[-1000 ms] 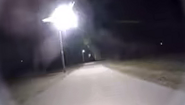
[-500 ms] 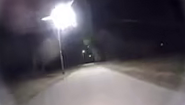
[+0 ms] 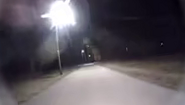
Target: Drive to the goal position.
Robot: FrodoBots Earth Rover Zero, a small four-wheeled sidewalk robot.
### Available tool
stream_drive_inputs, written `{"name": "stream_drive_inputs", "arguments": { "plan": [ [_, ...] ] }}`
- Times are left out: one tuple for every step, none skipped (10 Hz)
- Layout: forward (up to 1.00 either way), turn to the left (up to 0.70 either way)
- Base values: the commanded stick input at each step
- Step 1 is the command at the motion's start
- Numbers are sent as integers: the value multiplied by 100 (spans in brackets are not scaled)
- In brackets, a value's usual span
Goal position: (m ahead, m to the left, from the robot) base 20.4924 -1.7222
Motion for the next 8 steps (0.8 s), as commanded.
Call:
{"name": "stream_drive_inputs", "arguments": {
  "plan": [
    [70,0],
    [70,0],
    [70,0],
    [70,0],
    [70,0],
    [70,0],
    [70,0],
    [70,0]
  ]
}}
